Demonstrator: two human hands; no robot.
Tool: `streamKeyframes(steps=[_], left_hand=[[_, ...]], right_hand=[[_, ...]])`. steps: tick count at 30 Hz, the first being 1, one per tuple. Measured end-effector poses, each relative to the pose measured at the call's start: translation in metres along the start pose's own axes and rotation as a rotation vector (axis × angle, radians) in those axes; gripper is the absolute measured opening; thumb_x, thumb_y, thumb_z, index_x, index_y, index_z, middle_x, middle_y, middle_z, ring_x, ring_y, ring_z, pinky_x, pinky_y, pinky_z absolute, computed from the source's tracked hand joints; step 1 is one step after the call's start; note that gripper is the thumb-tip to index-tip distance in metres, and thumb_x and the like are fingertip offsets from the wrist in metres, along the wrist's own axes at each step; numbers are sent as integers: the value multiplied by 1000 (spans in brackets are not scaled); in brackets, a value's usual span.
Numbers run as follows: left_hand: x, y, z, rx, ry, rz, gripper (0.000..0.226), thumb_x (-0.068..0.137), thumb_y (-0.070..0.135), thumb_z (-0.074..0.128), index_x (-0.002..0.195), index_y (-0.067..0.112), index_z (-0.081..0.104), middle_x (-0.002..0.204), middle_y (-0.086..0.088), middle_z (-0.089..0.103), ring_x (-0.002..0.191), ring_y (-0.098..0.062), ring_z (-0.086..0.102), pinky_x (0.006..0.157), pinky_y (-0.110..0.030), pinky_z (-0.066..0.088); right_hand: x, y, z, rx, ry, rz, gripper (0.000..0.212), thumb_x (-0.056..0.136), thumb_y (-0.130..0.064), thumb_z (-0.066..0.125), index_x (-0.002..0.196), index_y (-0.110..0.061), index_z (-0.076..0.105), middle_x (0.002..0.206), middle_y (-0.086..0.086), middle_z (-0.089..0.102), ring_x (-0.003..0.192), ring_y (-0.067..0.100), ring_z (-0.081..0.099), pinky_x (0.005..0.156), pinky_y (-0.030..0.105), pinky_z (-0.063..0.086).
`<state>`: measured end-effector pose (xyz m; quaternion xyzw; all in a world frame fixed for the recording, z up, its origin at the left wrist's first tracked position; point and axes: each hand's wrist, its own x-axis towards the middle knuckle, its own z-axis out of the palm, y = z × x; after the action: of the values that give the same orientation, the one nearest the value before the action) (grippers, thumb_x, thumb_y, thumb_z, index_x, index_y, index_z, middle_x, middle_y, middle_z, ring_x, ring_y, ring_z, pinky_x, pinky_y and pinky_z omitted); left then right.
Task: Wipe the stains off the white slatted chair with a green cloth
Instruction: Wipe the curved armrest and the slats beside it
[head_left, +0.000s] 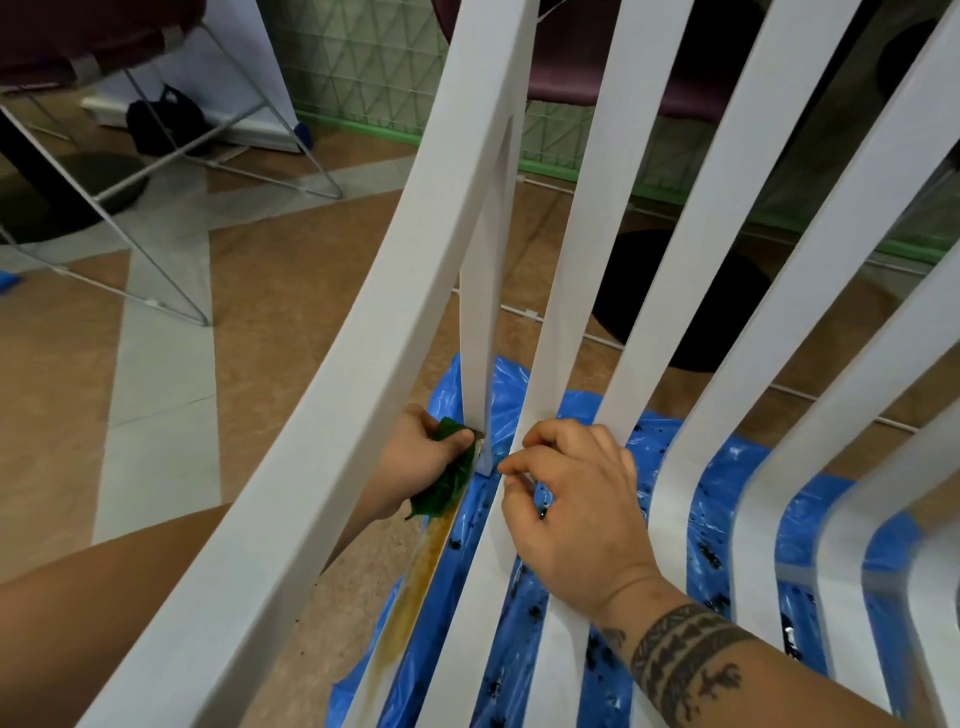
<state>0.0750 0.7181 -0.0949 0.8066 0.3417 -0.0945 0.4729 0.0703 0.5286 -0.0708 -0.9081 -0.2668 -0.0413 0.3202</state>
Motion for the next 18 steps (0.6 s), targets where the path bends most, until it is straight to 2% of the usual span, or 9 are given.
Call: streamKeyframes(steps=[3, 5, 9, 13, 15, 18], left_hand=[[2, 3, 6, 274, 3, 163, 32, 93, 43, 67, 104, 17, 51, 91, -4, 63, 82, -18, 63, 74, -37, 54], [5, 8, 8, 362, -3, 204, 31, 93, 41, 67, 100, 14, 52, 87, -5, 64, 78, -17, 63, 71, -36, 53], [9, 15, 14, 309, -3, 155, 32, 90, 36, 70, 96, 7, 59, 77, -7, 66, 69, -18, 64, 58, -30, 49], [5, 18, 21, 326, 35, 148, 36, 92, 37, 66, 113, 11, 52, 91, -6, 66, 79, -20, 61, 63, -31, 45], [3, 17, 18, 353, 21, 167, 32, 95, 37, 62, 112, 12, 50, 92, -6, 64, 81, -22, 61, 65, -32, 43], [-2, 14, 9, 299, 39, 147, 27, 98, 37, 59, 102, 12, 49, 83, -2, 56, 89, -23, 60, 76, -33, 43]], right_hand=[[0, 0, 0, -1, -1, -3, 24, 87, -41, 51, 91, -34, 73, 100, -22, 51, 100, 5, 42, 92, 18, 21], [0, 0, 1, -1, 0, -5, 23, 87, -41, 52, 91, -34, 73, 100, -22, 51, 100, 5, 43, 93, 18, 21], [-1, -1, 1, -7, 7, -3, 17, 85, -38, 57, 90, -34, 73, 99, -24, 49, 98, 5, 44, 92, 23, 25], [-1, -1, 1, -8, 10, -4, 13, 83, -34, 61, 89, -34, 72, 99, -24, 49, 96, 6, 45, 93, 19, 23], [-2, -2, 0, 2, 7, -1, 13, 84, -34, 60, 89, -34, 72, 99, -24, 49, 97, 6, 45, 95, 15, 20], [-2, -1, 0, -1, -10, 0, 13, 85, -34, 61, 90, -33, 73, 99, -24, 49, 98, 6, 45, 98, 13, 20]])
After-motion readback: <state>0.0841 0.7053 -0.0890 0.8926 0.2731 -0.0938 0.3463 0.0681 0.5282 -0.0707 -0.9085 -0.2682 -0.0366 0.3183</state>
